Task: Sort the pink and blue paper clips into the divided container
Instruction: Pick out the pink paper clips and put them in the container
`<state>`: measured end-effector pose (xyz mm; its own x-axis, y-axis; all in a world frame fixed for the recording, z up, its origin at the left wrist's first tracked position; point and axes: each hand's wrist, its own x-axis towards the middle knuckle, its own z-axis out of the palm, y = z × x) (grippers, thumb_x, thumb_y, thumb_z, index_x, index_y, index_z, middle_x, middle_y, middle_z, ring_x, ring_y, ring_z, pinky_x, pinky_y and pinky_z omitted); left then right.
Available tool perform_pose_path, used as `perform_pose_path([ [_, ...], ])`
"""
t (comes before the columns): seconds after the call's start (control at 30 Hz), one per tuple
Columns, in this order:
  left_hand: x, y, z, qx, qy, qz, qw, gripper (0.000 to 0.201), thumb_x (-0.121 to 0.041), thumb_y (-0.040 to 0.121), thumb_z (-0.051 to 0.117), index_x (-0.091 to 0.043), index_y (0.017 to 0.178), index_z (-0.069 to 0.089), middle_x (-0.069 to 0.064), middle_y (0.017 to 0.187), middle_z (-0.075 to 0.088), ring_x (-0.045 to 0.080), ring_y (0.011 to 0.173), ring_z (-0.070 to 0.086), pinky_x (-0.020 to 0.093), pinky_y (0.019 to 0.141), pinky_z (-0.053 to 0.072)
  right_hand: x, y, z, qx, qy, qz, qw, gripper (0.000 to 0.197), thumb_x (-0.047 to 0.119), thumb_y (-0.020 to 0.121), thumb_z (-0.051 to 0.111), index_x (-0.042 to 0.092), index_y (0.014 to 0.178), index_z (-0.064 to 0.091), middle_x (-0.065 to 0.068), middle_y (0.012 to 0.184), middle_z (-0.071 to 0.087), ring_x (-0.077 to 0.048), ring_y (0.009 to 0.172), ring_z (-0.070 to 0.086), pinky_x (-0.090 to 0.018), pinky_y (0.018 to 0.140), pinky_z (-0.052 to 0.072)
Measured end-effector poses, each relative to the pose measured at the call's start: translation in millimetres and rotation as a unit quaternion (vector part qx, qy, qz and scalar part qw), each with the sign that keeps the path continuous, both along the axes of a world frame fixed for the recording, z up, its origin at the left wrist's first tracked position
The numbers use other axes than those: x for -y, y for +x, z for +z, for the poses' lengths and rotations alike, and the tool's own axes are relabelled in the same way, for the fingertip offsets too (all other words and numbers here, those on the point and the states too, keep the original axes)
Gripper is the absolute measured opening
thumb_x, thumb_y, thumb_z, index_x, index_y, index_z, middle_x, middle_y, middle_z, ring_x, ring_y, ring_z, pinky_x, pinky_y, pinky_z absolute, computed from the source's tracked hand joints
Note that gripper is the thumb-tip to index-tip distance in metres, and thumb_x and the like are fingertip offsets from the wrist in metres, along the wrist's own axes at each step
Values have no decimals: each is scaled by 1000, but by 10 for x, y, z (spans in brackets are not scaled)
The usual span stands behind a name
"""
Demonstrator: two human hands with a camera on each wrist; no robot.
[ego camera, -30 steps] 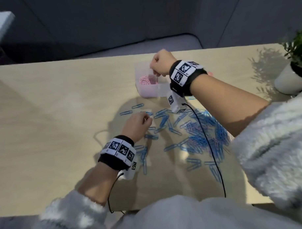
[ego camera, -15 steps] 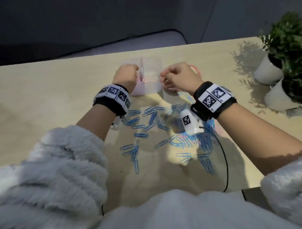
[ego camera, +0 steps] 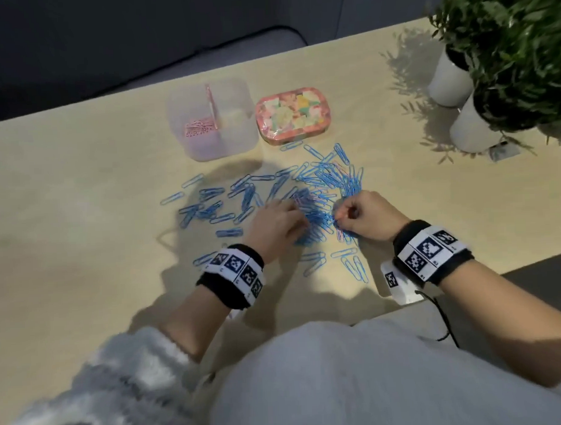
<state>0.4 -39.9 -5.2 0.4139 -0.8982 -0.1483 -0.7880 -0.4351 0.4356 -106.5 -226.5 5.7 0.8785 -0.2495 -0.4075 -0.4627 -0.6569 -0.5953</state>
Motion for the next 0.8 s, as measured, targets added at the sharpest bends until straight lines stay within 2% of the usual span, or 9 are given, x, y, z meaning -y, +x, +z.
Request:
perform_pose_path([
  [0.1,-31,-173,-43,1,15,-30,999,17,-24,79,59,-19,92,69,8,93,65,32,86,57,40,73,45,-105,-72,-22,-26,-44,15,999,14,21,75,69,23,69,55,4,67,59,-19,68,55,-31,68,45],
  [0.2,-121,-192,-34,-1,9,-40,999,14,-22,77,61,-16,84,72,9,84,66,33,76,58,40,67,50,-122,-120,-41,-27,-103,7,994,16,19,76,64,24,73,50,4,72,57,-21,75,50,-28,65,37],
  [0.3,-239,-163,4,-12,17,-28,999,13,-22,80,63,-17,86,73,7,89,67,31,82,59,38,72,47,-64,-154,-51,-17,-76,-35,996,11,13,77,64,21,80,58,-1,79,63,-25,79,57,-31,69,42],
  [0.37,-265,-150,39,-30,23,-16,999,14,-20,85,60,-16,90,72,7,95,66,30,88,60,38,74,45,-45,-171,-50,-11,-52,-52,997,14,11,75,67,19,84,60,0,76,63,-26,79,60,-33,71,45],
  [0.47,-174,-116,43,-40,-9,9,999,16,-14,87,56,-10,91,70,11,93,65,33,85,62,40,74,49,-66,-164,-74,-11,-54,-61,997,19,10,72,67,20,84,56,1,73,63,-25,75,58,-30,68,43],
  [0.53,-62,-99,55,-27,-14,18,999,16,-13,88,56,-9,94,70,12,95,65,33,89,60,40,78,47,-47,-151,-92,-3,-56,-76,996,19,6,72,63,18,86,58,0,72,61,-24,73,57,-27,67,40],
  [0.63,61,-76,54,1,8,-4,1000,17,-14,88,56,-13,99,68,10,100,63,31,97,55,38,83,43,57,-149,-99,9,8,-132,991,19,-1,75,61,15,87,63,-6,73,60,-23,71,55,-24,64,38],
  [0.7,97,-61,45,11,24,-17,1000,16,-14,85,59,-12,98,68,10,100,63,31,97,55,39,83,43,138,-180,-83,20,36,-171,984,20,-2,78,59,14,88,65,-10,77,59,-22,72,52,-23,68,39],
  [0.8,108,-57,30,10,23,-20,999,9,-10,80,63,-7,86,68,13,91,65,33,88,60,41,76,47,183,-237,-67,33,-52,-164,985,21,5,79,57,11,96,68,-9,90,61,-22,80,54,-29,78,44],
])
